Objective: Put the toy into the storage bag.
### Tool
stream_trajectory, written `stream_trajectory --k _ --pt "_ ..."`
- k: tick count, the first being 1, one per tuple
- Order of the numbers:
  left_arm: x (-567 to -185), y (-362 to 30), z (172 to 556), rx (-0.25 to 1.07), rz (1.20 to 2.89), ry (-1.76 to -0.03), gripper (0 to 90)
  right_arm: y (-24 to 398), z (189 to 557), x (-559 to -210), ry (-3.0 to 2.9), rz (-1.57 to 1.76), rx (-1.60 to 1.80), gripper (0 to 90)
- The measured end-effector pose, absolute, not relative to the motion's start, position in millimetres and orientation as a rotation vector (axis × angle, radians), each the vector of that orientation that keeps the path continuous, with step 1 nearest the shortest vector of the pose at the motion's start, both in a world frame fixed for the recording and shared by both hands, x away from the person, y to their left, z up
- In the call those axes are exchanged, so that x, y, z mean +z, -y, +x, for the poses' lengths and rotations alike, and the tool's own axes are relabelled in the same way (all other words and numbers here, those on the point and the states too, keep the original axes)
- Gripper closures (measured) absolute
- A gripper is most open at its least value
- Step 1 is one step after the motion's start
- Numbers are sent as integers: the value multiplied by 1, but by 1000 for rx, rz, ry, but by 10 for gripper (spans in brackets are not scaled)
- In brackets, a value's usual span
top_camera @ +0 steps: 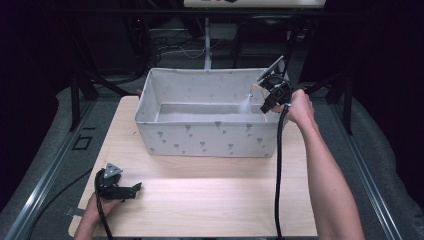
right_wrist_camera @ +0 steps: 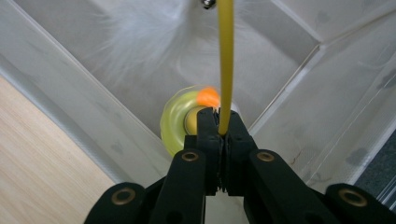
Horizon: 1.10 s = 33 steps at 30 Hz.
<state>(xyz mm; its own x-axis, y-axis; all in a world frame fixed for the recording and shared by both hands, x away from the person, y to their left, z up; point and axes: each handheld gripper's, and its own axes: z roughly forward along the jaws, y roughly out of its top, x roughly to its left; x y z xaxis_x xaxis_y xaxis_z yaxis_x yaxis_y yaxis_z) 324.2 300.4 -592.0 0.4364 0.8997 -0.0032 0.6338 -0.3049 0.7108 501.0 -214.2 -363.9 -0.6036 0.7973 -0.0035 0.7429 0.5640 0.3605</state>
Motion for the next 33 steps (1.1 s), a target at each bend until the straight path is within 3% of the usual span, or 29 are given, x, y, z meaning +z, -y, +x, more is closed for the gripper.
stream_trajectory --k 18,21,23,33 --pt "-592 -300 324 532 2047 -1284 1 233 496 -390 -2615 1403 385 850" --pt "-592 -300 324 532 2047 -1284 1 234 493 -380 -2594 1407 406 774" --pt "-592 -300 324 531 2047 -1283 1 234 491 -371 -2577 1406 432 642" --pt "-592 -300 324 531 2047 -1283 1 225 474 -322 -2566 1324 534 239"
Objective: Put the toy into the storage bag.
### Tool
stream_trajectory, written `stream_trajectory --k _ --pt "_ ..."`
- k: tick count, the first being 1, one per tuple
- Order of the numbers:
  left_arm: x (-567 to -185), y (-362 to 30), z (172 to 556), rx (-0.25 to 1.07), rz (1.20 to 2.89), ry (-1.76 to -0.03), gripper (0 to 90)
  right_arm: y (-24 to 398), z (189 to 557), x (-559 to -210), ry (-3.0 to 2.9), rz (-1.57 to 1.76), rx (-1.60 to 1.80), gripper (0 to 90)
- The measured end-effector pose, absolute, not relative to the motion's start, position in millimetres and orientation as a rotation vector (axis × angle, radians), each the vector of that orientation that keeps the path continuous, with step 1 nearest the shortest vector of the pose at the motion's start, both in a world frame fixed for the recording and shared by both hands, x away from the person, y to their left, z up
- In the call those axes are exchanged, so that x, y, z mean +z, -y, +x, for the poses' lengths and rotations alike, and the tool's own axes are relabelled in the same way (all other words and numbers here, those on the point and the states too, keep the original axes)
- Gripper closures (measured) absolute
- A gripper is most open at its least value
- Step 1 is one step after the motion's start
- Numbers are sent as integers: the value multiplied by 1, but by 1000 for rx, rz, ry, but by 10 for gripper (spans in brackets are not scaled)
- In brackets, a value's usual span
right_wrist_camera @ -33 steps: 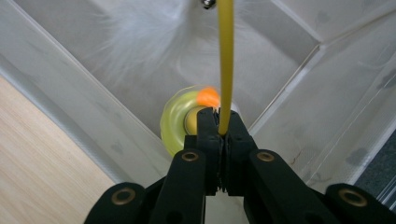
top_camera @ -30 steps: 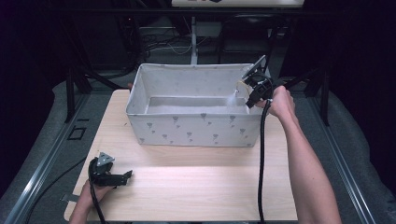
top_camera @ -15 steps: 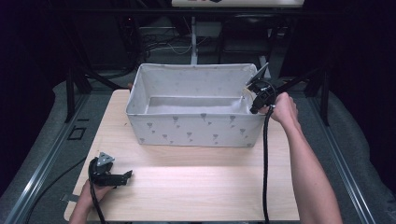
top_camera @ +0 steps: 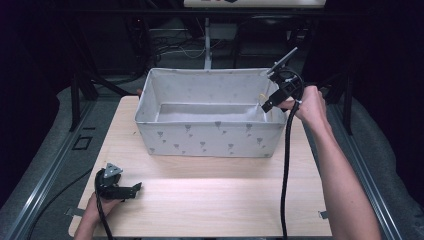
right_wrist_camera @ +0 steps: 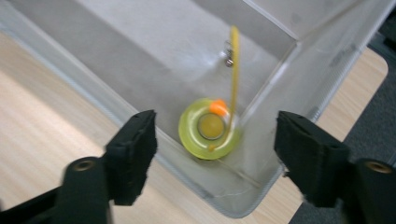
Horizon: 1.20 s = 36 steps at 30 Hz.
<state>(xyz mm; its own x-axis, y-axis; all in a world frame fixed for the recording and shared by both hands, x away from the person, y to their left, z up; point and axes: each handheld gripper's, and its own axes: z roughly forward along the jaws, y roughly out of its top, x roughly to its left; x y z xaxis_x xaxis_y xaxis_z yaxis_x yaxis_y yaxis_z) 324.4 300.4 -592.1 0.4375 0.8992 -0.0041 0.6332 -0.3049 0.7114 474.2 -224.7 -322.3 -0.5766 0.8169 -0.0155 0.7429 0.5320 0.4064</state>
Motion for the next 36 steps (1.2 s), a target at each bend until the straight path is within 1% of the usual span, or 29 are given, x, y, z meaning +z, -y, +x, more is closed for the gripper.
stream_trajectory --k 4,6,9,15,22,26,36 --pt "-592 -300 324 531 2048 -1283 1 211 465 -310 -2589 1261 549 149" --pt "-592 -300 324 531 2048 -1283 1 204 460 -306 -2601 1225 558 139" --pt "-592 -300 324 531 2047 -1283 1 191 454 -303 -2615 1190 568 82" --pt "-592 -300 324 531 2048 -1283 1 165 438 -300 -2655 1082 599 7" --pt "-592 -300 325 537 2043 -1283 1 138 411 -304 -2694 929 635 0" --pt "-592 -300 325 540 2044 -1283 1 129 398 -309 -2698 871 671 0" --pt "-592 -300 324 539 2043 -1283 1 112 371 -343 -2739 770 700 0"
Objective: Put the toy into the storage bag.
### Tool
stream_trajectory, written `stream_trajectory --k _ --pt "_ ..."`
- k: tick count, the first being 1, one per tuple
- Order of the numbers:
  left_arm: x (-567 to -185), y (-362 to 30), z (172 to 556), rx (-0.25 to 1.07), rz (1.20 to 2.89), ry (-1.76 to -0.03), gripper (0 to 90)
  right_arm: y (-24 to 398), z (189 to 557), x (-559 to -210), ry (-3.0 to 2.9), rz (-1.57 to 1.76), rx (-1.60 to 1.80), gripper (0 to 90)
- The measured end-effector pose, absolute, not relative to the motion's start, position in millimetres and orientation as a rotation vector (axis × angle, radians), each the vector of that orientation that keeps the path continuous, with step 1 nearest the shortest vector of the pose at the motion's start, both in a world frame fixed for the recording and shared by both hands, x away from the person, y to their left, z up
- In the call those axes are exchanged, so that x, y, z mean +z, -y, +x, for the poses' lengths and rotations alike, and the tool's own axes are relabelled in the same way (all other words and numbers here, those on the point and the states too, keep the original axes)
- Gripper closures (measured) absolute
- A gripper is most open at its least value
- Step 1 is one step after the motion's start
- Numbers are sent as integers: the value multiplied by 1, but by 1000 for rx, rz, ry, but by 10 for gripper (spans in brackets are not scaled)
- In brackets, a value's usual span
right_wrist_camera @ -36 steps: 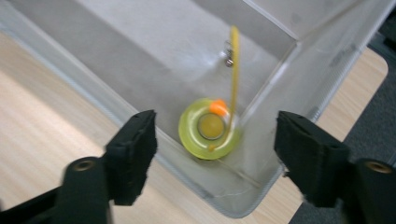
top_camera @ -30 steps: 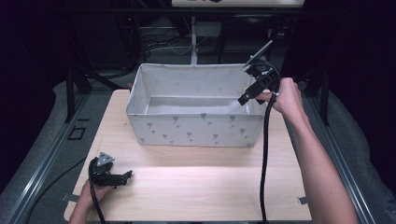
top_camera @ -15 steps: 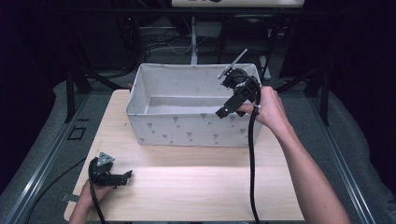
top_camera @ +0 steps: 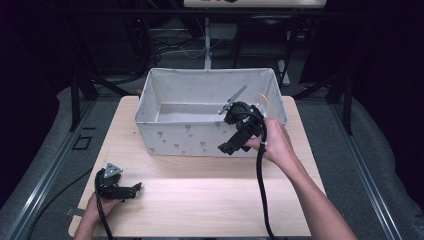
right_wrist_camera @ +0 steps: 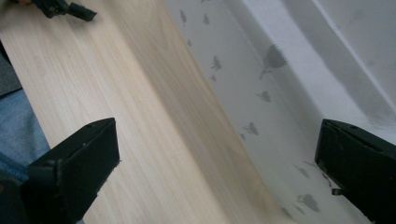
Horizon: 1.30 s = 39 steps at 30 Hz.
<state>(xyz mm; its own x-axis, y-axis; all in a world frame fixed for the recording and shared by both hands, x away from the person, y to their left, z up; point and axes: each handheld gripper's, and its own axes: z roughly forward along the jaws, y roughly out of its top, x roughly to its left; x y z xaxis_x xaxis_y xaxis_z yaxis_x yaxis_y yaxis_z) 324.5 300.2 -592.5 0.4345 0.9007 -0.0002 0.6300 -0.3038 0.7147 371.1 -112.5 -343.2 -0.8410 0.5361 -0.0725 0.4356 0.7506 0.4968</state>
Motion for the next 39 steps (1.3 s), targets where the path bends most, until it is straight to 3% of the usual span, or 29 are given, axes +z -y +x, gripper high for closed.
stream_trajectory --k 13,29,39 --pt "-592 -300 325 539 2043 -1283 1 99 353 -415 -2824 742 703 0" --pt "-592 -300 324 539 2043 -1283 2 114 344 -517 -2903 796 692 0" --pt "-592 -300 325 538 2043 -1282 1 129 333 -543 -2885 820 588 0"
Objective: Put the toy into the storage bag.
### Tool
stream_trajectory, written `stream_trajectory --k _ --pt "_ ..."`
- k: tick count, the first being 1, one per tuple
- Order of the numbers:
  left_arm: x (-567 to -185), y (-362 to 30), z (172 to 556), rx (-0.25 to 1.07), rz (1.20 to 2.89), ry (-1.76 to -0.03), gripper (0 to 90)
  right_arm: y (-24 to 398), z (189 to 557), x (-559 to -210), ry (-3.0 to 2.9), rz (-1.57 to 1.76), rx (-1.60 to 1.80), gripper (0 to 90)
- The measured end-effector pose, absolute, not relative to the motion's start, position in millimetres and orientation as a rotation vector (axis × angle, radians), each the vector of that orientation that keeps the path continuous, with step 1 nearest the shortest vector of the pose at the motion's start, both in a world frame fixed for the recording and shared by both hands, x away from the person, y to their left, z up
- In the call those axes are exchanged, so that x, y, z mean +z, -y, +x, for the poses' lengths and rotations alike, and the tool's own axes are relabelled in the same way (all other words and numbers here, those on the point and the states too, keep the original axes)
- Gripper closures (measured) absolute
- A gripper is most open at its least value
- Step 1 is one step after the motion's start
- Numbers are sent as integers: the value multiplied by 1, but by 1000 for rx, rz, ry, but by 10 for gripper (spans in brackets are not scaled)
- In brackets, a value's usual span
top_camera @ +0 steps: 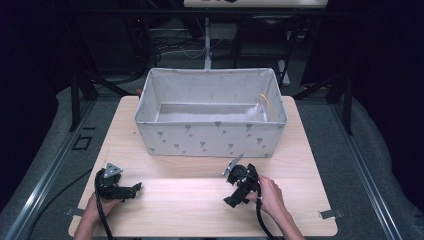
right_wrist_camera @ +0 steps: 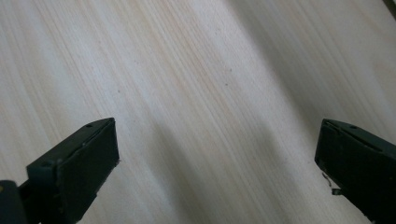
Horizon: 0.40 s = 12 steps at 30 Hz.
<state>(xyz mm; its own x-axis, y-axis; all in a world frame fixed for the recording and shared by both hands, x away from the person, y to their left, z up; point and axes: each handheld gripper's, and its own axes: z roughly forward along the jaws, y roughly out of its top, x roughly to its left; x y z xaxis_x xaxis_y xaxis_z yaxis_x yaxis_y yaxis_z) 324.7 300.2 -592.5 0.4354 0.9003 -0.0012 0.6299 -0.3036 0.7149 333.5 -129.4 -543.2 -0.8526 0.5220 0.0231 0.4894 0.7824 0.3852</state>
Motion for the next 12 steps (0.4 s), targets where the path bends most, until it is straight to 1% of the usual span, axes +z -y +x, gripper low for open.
stream_trajectory --k 12 --pt "-592 -300 325 537 2044 -1283 1 135 322 -555 -2876 835 526 0"
